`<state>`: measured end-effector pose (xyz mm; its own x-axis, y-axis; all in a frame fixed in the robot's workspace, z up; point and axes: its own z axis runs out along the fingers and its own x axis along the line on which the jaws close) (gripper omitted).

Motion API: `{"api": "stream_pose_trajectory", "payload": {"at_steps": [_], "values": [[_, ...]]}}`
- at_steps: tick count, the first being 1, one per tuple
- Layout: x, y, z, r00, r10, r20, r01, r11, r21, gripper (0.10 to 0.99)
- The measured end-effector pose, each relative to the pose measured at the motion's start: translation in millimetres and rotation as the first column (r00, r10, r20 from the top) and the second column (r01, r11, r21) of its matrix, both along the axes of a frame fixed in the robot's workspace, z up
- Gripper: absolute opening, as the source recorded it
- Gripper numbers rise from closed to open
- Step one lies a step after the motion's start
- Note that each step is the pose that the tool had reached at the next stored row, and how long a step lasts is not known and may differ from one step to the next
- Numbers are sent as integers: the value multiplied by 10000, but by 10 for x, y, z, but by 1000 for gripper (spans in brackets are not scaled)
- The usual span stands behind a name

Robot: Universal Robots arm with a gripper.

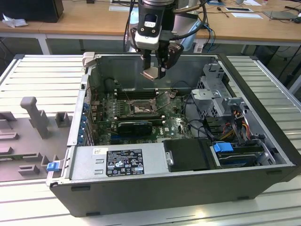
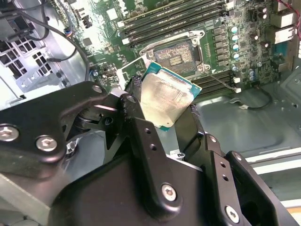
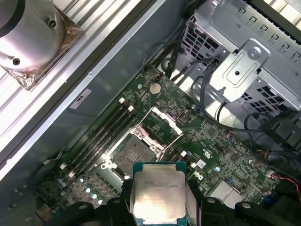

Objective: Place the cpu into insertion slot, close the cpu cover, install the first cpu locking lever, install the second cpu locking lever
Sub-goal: 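Place the cpu into insertion slot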

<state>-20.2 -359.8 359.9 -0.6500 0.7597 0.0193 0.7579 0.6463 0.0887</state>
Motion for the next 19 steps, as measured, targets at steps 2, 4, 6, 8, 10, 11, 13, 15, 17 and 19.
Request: {"api": "stream_pose_trajectory", "payload": {"at_steps": [2,4,6,8,10,11,13,15,17,19], "values": [[0,0,0,9999,-138,0,138,9999,0,525],[0,0,0,9997,-259,0,259,9997,0,525],[0,0,0,9993,-368,0,368,9993,0,525],[0,0,0,9986,-529,0,529,9986,0,525],[0,0,0,9977,-678,0,678,9977,0,525],[0,0,-1,9958,-912,0,912,9958,0,525],[0,0,-2,9915,-1299,0,1299,9915,0,525],[0,0,-2,9861,-1661,0,1661,9861,0,525],[0,0,-2,9825,-1862,0,1862,9825,0,525],[0,0,-4,9749,-2229,0,2229,9749,0,525]]}}
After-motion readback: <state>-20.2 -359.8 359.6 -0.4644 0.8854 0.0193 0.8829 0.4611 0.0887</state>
